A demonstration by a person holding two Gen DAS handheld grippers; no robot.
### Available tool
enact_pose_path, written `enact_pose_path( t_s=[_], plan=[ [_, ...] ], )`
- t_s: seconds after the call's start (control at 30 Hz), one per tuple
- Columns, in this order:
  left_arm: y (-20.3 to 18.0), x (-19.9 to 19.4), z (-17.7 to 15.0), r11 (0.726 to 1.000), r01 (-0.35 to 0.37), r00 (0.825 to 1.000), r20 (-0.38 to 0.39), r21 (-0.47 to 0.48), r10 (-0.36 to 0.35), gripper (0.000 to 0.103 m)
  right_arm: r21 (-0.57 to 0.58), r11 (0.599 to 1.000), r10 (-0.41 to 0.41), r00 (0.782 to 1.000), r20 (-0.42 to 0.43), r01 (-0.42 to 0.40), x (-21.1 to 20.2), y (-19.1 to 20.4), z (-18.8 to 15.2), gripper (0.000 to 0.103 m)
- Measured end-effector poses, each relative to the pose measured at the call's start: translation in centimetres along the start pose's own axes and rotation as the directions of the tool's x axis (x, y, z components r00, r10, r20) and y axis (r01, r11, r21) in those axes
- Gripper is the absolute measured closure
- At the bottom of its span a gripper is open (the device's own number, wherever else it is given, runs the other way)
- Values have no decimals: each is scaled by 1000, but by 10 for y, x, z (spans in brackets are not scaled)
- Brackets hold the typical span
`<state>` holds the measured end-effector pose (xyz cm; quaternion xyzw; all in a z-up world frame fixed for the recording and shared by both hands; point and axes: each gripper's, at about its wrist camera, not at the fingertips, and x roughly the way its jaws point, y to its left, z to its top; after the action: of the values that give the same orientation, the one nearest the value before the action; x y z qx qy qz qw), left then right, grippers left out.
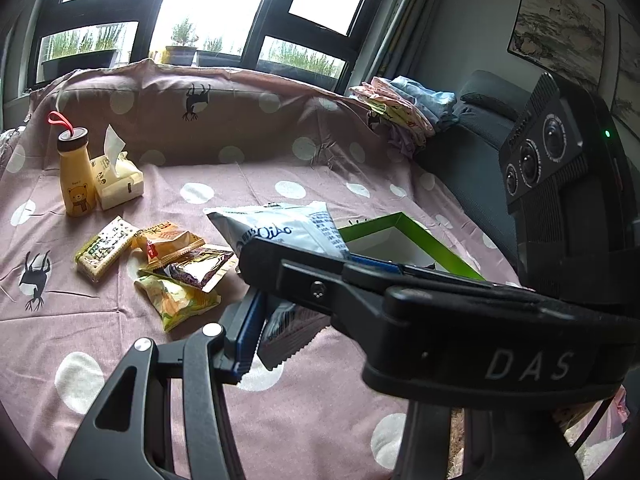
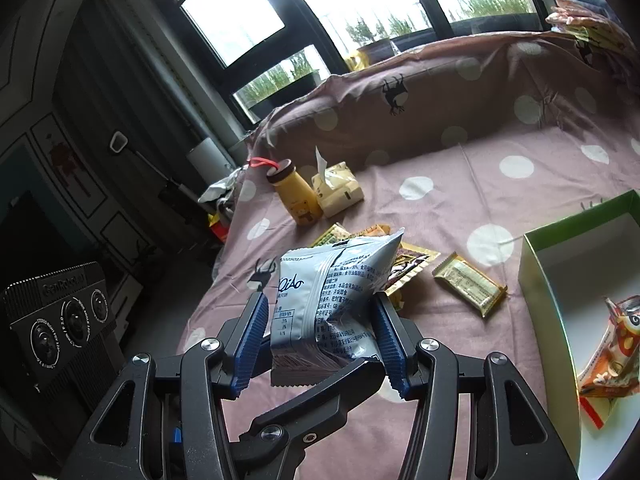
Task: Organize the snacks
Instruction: 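Lift the white bag with the right gripper and carry it over the box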
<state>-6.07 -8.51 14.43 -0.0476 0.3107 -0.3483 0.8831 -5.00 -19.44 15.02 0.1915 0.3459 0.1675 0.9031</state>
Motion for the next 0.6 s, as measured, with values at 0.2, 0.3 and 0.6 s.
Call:
enact_pose_path(
  t_s=[0.2,0.3,0.6],
  plan=[
    [-9,10,5,1000,10,1000,-5,19,-10,56,9,1000,-4,1000,6,4,-6,-7,1,47],
    [-18,16,9,999,12,1000,-8,39,-11,56,19,1000,-3,1000,19,3,-11,-16,3,47],
    [-50,41,20,992,51,999,-18,113,-49,56,80,997,-20,997,79,13,-38,-50,10,47]
  ],
)
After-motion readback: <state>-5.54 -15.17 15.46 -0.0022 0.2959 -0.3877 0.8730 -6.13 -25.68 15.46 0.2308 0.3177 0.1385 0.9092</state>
